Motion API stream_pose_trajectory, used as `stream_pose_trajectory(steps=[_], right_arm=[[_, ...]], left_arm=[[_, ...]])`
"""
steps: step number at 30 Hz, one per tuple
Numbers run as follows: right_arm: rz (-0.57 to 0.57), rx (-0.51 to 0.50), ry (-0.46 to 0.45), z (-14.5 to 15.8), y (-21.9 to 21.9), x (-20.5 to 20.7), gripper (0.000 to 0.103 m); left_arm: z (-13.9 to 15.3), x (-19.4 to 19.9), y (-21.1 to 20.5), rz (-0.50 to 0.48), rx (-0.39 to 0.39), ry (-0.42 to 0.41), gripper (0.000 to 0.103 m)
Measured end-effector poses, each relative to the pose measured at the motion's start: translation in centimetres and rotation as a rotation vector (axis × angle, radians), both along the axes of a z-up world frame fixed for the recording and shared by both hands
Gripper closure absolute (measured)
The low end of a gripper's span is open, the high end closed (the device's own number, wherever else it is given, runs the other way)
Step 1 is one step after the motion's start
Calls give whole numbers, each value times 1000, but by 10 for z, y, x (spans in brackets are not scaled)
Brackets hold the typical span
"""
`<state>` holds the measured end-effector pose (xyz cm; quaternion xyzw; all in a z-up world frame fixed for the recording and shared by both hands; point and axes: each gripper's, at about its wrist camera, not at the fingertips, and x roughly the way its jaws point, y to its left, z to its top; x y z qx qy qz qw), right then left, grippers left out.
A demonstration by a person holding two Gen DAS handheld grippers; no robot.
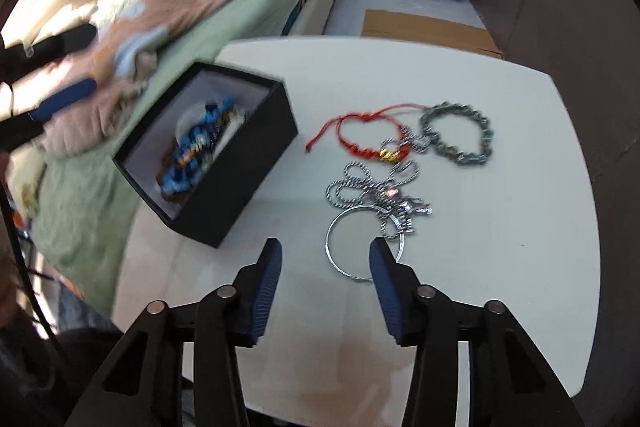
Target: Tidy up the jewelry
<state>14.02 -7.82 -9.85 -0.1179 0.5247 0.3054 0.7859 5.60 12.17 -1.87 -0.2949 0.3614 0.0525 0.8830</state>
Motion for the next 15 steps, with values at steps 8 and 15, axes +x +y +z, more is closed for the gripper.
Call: stream_pose_trajectory(steps=[8,15], right_arm=[[10,-91,25,-19,4,0,100],[-60,130,87,7,-25,10,100]], left_arm=[[-1,-4,4,7,-9,0,30],[0,-5,4,8,-10,-3,30]])
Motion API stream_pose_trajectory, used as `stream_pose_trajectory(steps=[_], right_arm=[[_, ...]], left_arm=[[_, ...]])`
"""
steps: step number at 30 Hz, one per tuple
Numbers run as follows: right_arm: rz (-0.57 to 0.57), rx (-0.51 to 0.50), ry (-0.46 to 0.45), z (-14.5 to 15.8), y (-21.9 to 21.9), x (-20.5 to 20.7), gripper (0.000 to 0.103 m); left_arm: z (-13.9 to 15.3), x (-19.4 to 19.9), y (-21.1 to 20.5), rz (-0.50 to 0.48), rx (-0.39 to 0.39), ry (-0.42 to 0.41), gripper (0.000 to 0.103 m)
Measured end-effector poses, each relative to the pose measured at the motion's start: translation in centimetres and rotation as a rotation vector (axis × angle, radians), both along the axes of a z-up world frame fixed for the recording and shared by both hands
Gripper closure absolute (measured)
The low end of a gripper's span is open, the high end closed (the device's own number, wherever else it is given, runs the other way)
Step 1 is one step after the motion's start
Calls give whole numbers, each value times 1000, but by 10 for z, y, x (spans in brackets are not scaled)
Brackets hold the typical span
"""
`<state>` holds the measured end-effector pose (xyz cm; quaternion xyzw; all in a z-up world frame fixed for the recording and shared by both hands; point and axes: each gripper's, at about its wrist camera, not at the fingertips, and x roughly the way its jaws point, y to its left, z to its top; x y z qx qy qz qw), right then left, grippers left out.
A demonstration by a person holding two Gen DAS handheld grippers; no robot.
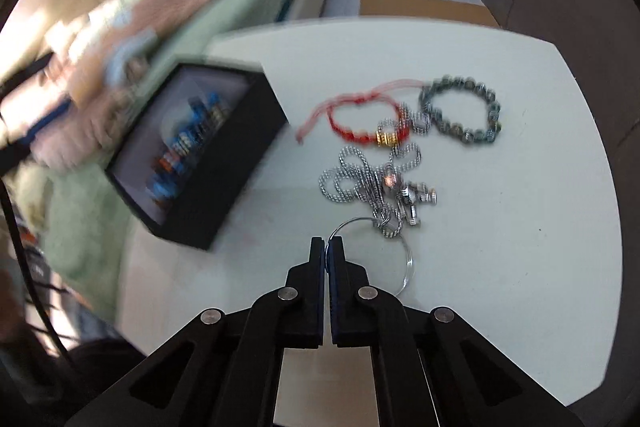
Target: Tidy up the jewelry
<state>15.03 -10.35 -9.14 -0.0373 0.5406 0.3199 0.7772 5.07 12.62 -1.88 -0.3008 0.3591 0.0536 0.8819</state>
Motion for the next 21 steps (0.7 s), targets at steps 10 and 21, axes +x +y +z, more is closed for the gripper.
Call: stream_pose_trajectory(steps=[10,21], right_arm=[[-52,404,26,69,-27,7,100],[-68,610,-42,144,-38,2,100]], left_arm=[[1,-4,3,3,1,-6,30],[5,-9,7,15,-13,-28,30]])
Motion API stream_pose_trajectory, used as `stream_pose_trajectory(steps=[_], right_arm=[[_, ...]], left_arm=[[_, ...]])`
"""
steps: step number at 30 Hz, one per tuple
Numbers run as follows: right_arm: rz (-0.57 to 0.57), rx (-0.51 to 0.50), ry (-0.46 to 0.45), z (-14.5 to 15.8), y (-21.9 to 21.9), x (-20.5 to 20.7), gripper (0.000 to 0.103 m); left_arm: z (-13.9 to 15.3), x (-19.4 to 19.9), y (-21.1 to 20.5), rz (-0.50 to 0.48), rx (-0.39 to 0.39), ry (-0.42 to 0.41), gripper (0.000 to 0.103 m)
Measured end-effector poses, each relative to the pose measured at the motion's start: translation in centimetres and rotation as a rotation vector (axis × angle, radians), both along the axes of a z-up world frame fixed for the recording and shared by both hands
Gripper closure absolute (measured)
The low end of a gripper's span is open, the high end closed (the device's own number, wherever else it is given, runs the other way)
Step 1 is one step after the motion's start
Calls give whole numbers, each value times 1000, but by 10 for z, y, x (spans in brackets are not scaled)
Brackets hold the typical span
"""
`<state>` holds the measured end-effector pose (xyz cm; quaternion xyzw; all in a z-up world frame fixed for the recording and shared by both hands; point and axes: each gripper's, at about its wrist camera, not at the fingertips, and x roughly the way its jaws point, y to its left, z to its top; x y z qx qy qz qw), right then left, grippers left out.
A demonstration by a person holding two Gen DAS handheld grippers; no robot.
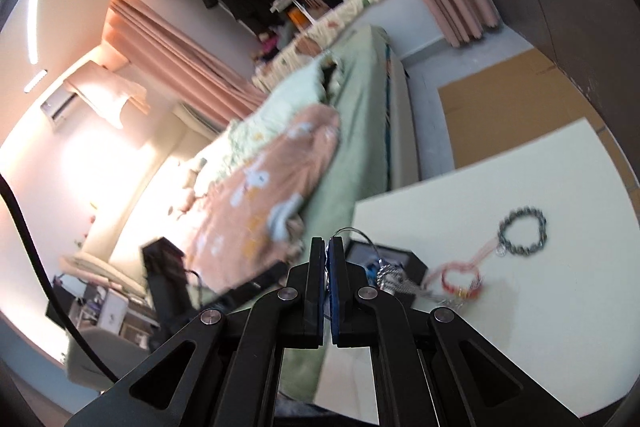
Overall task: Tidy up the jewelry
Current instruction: 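Carry the silver chain pendant with the right gripper over the black box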
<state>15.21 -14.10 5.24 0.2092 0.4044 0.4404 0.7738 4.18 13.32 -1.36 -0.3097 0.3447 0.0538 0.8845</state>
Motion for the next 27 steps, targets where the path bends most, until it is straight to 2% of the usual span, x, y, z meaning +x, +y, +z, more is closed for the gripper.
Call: stream_pose_trajectory(steps=[7,15,20,24,25,27], right_arm=[[-20,59,-59,40,-11,-3,100],[-19,69,-106,65,-12,-9,101],[-27,47,-145,84,-10,-13,101],[-3,-31,-145,76,2,-15,101],[-2,-75,-131,67,8,-15,99],[-14,-170,-98,45,18,-10,77]], left_arm=[[2,-1,3,6,-14,-11,30],[4,-2,5,5,-26,-17,30],[4,-3,6,13,-33,-19,30],[5,-5,8,22,-38,-23,30],[5,-5,7,24,-35,-23,30],[6,-7,8,26,-32,-26,30]])
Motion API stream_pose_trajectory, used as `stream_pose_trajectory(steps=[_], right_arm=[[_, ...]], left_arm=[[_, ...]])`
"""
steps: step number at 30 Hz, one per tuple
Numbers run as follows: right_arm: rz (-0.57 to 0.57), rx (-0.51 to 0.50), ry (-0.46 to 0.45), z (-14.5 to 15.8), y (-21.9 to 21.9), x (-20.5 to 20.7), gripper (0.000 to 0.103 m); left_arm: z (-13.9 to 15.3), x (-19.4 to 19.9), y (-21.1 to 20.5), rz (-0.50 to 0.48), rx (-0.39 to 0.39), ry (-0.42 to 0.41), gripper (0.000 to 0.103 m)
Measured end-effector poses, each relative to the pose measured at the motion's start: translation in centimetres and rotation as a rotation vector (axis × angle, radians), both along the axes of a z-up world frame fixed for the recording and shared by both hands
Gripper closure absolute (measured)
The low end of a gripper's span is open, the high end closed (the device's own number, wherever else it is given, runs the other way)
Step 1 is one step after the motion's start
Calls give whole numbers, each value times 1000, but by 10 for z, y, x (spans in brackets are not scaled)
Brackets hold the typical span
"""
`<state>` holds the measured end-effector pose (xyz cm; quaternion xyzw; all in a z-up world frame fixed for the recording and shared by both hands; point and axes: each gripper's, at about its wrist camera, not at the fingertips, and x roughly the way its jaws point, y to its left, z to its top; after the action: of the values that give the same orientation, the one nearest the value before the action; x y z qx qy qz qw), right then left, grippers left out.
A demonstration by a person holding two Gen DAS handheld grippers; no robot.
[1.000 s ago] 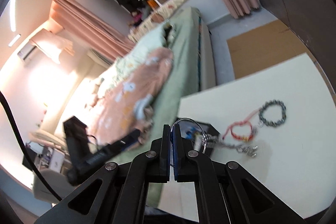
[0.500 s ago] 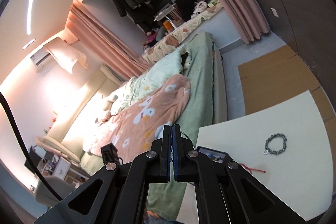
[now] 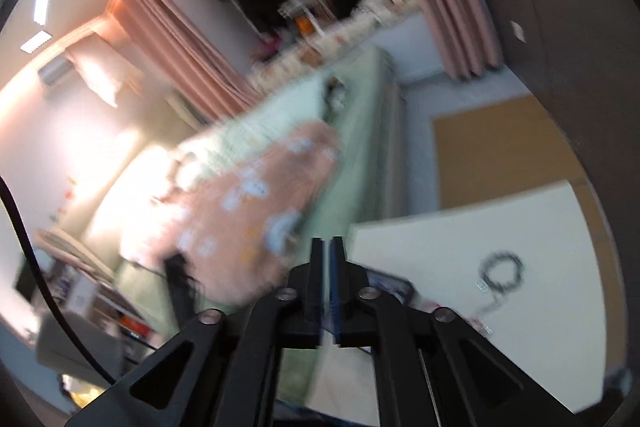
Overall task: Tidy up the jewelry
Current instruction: 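Carry the silver chain pendant with the right gripper over the black box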
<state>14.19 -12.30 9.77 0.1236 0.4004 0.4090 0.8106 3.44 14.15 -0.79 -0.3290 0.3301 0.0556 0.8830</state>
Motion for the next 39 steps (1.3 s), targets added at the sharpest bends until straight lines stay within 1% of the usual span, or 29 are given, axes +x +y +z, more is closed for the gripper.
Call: stream_pose_trajectory(steps=[1,2,4,5,6,7,8,10,11,12,15,17,19,24,25,26,27,29,30,32,34,37,39], right_arm=[[-13,-59,23,-19,6,4,55],[-18,-77,35,-30,8,7,51],[-3,-99,90,-61,12,13,51],[6,-92,150,-81,12,17,51],[8,-84,189,-95,11,19,51],[6,-86,254,-120,8,22,51],[2,-101,284,-132,6,23,50],[0,-173,353,-164,4,21,51],[11,-219,376,-176,5,20,51],[16,-242,378,-182,5,17,51],[35,-307,332,-188,13,11,54],[39,-335,316,-192,18,8,63],[36,-387,303,-199,24,8,68],[22,-481,285,-213,44,10,74],[23,-513,280,-217,47,8,78],[14,-540,240,-217,51,6,83],[14,-566,230,-218,53,5,86],[9,-622,193,-218,57,3,96],[8,-642,178,-219,58,2,97],[14,-630,179,-220,54,4,99],[14,-587,207,-220,48,7,99],[-1,-487,213,-205,33,12,99],[-12,-380,219,-188,19,16,100]], left_arm=[[0,0,-2,2,6,1,30],[1,-2,-2,3,9,2,30],[0,-3,-1,5,14,5,30],[0,-3,-2,7,18,8,30],[0,-4,-1,9,21,11,30],[-1,-3,0,10,23,13,30],[-1,-4,4,11,23,14,30],[-2,-2,3,13,27,20,30],[-2,-3,4,12,25,18,30],[-2,-2,3,11,27,18,30],[-4,0,0,9,28,19,30],[-5,0,0,7,27,20,30],[-5,1,0,6,30,22,30],[-6,1,0,5,31,27,30],[-6,1,0,5,31,27,30],[-6,1,1,5,29,26,30],[-6,1,1,5,28,26,30],[-6,1,1,6,31,27,30],[-6,1,1,4,30,27,30],[-6,1,2,3,29,27,30],[-5,0,2,3,26,25,30],[-5,0,2,4,26,22,30],[-5,-1,2,3,25,21,30]])
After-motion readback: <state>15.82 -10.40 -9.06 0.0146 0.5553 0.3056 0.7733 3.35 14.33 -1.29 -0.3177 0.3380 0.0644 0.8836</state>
